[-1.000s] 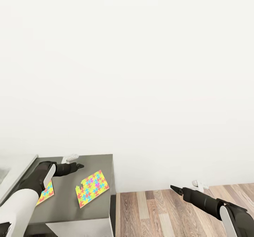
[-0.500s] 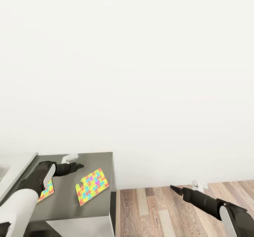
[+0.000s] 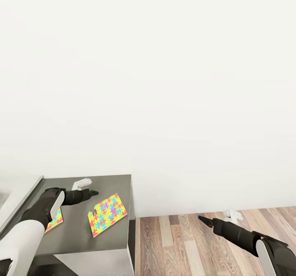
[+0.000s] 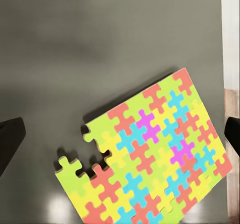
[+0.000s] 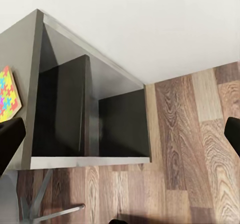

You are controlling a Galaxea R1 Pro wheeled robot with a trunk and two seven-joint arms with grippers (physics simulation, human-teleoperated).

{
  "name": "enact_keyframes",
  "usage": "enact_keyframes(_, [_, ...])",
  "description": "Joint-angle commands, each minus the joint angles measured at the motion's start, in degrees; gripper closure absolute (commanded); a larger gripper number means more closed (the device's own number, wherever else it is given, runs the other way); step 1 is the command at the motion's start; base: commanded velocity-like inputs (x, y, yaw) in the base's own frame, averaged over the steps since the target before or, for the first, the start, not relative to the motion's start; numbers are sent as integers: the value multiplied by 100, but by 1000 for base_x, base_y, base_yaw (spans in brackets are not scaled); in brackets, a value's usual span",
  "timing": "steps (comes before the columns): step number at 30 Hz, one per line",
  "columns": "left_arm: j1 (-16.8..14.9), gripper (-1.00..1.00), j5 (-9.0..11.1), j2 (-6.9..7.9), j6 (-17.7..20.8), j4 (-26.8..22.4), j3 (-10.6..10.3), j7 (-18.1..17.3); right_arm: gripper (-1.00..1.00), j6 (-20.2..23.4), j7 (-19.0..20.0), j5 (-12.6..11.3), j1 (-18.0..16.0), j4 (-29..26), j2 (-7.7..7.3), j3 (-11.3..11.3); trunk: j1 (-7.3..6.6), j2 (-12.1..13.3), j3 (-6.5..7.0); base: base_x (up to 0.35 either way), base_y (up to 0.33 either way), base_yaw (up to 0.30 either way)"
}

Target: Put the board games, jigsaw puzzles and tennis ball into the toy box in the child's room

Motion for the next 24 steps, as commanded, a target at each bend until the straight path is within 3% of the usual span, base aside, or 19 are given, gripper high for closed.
enact_keyframes(1, [-4,-100,51,0,49,-4,12,-66,-100,36,21,-3,-5,-5,0,-8,3,-13,-22,0,0,0])
enact_keyframes(6, [-7,-100,0,14,23,-4,9,-663,-100,36,23,-6,-8,-9,1,-8,3,-13,-69,0,0,0])
enact_keyframes(12, [-6,-100,-147,118,-200,-1,12,-1031,-100,36,23,-11,-8,-10,1,-8,3,-13,-126,0,0,0])
enact_keyframes(24, [-8,-100,-222,156,-298,2,15,-1144,-100,37,31,-12,-2,-19,-1,-8,3,-13,-239,0,0,0])
